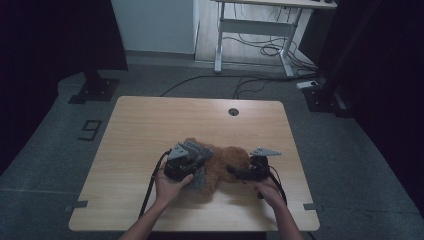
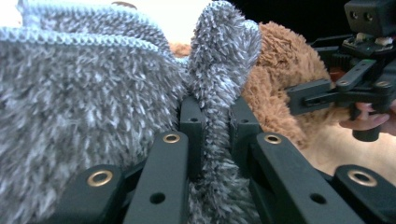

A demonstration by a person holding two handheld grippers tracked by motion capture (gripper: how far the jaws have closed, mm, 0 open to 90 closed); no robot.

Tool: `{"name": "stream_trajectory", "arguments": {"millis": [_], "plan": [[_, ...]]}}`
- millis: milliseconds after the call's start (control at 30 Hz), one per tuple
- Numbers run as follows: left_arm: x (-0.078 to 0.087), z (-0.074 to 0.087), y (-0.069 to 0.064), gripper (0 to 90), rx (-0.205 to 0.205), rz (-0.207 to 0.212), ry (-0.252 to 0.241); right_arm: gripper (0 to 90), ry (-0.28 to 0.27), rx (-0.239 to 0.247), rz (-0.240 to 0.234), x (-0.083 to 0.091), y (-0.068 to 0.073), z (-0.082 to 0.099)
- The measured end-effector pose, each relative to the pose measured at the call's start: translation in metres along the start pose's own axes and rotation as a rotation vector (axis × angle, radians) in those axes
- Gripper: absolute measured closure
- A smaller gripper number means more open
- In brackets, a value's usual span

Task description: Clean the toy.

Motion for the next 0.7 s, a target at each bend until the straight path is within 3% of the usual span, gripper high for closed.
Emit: {"name": "stream_trajectory", "arguments": {"millis": [167,333,433,533,633,700], "plan": [[0.010,0.002,-0.018,79.5,-0.003,0.043,0.007,27.6,-0.037,0.052,0.022,0.009,0.008,0.013],[0.006,-0.036,-0.046,79.4,-0.106,0.029,-0.003,32.2,-0.079,0.073,0.079,0.010,0.008,0.017],[-0.016,-0.058,-0.071,79.3,-0.166,0.031,0.003,32.3,-0.106,0.089,0.101,0.007,0.011,0.015],[-0.057,-0.064,-0.090,79.3,-0.187,0.037,0.064,32.1,-0.122,0.113,0.125,0.005,0.013,0.014],[-0.089,-0.048,-0.090,79.1,-0.202,0.009,0.152,31.9,-0.132,0.121,0.136,0.007,0.013,0.015],[-0.096,-0.041,-0.086,79.1,-0.197,0.007,0.138,31.9,-0.131,0.111,0.140,0.007,0.010,0.017]]}}
Point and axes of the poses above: each handheld gripper's, and its own axes: x roughly backward along the jaws, z roughly out of its underside, y roughly to its left, the point moved 10 cm from there along -x, roughly forward along the jaws
